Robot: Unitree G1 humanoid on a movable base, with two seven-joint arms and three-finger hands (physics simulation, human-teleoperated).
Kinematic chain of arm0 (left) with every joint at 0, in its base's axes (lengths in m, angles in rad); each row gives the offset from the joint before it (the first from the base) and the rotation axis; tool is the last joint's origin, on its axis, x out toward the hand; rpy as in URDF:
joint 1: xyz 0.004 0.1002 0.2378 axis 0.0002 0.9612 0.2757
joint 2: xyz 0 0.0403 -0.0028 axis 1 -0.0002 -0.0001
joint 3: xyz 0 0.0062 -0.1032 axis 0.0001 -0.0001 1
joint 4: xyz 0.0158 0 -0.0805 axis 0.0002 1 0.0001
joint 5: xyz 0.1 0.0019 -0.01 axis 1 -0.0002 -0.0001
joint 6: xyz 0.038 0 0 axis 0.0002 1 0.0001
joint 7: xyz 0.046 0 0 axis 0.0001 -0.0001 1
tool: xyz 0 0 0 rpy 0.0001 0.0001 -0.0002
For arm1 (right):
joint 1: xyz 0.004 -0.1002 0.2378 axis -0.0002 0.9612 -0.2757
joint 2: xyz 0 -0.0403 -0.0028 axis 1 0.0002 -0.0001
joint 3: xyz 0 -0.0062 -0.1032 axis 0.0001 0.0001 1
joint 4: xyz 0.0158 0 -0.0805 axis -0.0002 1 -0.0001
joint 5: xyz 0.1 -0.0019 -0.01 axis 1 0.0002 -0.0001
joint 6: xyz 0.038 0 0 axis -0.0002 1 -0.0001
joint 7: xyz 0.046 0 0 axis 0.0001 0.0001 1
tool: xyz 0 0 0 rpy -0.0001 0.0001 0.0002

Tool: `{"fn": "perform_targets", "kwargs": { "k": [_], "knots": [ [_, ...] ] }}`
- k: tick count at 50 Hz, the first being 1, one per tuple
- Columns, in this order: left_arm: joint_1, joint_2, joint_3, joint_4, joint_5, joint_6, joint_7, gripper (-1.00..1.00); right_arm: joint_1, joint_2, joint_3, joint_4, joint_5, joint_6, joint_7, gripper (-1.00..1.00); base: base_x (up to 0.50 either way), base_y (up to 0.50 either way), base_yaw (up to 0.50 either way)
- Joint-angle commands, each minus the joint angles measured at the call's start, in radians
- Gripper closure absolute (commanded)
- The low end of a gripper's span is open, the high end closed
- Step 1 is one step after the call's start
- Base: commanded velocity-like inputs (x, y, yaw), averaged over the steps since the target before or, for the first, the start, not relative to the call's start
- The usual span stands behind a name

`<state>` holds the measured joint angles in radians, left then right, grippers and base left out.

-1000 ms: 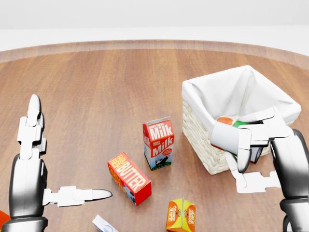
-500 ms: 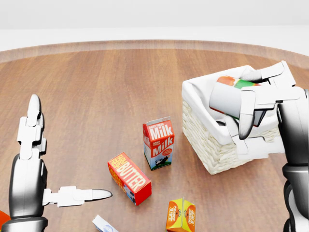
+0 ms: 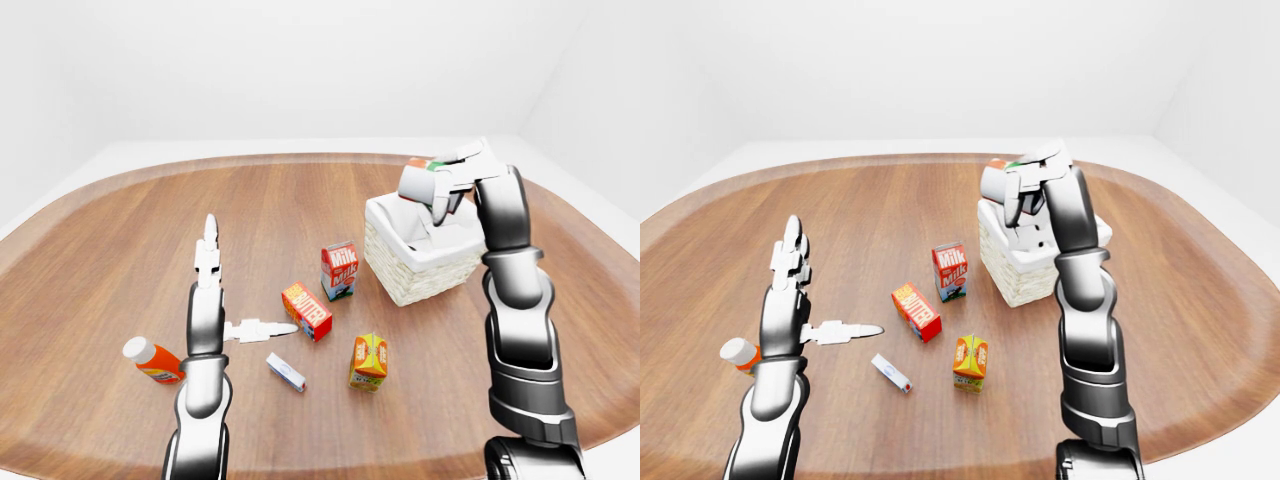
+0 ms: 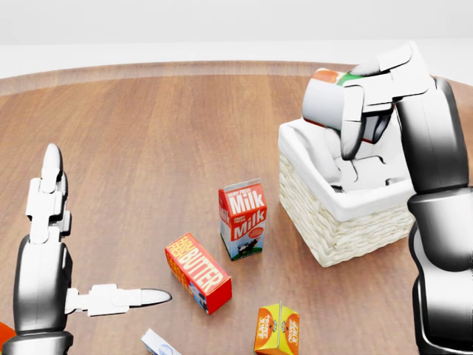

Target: Pick up the alphabet soup and the tomato sauce, and put them in the basket.

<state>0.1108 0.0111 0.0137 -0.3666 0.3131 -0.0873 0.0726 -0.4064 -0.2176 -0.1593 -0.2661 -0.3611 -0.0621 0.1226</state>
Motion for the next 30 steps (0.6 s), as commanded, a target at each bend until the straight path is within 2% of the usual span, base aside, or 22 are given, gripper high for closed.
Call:
{"fn": "perform_targets", "kwargs": {
  "k": [1,11,23,30],
  "knots": [
    [0.002,0.000,-0.001,-0.008,0.001,0.000,-0.003,-1.00,-0.097,-0.016,0.021,0.169,-0.046,-0.025,-0.060,1.00,0.00,0.00,0.00],
    [0.004,0.001,-0.001,-0.004,0.001,0.000,-0.004,-1.00,-0.193,-0.038,0.033,0.364,-0.078,-0.025,-0.119,1.00,0.00,0.00,0.00],
    [0.003,0.000,-0.002,-0.004,0.002,0.000,-0.005,-1.00,-0.258,-0.054,0.039,0.485,-0.092,-0.025,-0.154,1.00,0.00,0.00,0.00],
    [0.000,0.001,0.000,-0.002,0.000,0.000,-0.005,-1.00,-0.334,-0.071,0.047,0.649,-0.105,-0.025,-0.202,1.00,0.00,0.00,0.00]
  ]
}}
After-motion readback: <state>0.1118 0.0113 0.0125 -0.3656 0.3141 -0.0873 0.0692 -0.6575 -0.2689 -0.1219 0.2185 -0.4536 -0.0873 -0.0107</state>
